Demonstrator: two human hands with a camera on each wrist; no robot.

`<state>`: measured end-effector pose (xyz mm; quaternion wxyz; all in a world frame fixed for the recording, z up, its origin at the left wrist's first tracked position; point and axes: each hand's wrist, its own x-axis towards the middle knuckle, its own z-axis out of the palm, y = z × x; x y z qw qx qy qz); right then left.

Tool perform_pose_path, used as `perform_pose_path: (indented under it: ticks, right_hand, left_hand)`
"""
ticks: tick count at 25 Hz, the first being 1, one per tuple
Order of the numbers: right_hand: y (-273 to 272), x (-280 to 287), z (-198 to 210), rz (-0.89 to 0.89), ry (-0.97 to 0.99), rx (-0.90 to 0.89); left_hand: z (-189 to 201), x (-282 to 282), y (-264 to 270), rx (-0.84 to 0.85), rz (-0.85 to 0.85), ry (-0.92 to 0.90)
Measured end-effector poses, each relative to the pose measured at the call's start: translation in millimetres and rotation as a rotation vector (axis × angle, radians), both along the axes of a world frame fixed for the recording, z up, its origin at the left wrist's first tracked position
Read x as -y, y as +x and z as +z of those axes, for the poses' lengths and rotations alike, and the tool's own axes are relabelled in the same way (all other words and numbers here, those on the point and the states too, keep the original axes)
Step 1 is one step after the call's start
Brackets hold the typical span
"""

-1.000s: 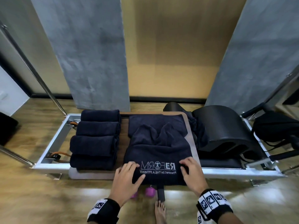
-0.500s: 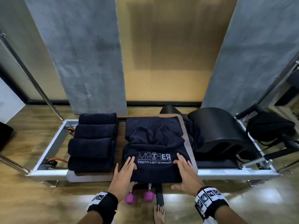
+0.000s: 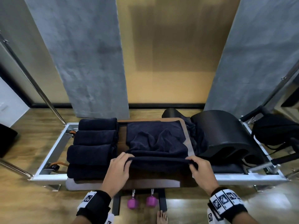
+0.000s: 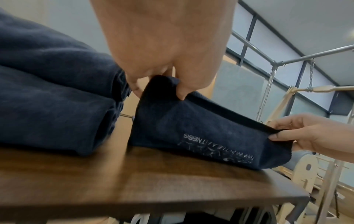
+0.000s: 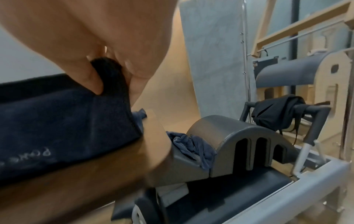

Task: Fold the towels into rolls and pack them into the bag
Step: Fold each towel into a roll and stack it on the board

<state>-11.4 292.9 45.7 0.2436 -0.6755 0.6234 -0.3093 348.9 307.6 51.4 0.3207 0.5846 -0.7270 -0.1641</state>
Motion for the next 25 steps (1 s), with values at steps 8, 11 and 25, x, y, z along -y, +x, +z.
perform_pose_path:
  ticks: [8,11,25]
  right_hand:
    - [-6,127,55,-0.080,-0.128,0.330]
    - [-4,189,51,-0.080,-0.110,0.272]
    - [8,286,-30,-0.050,0.236,-0.165]
  left_hand:
    - [45,102,-11,-0.256,0.257,-0.162]
    - [43,153,-19,-0.281,0.384,-0.133]
    - [-52,246,-30,-0.128,0.680,0.332]
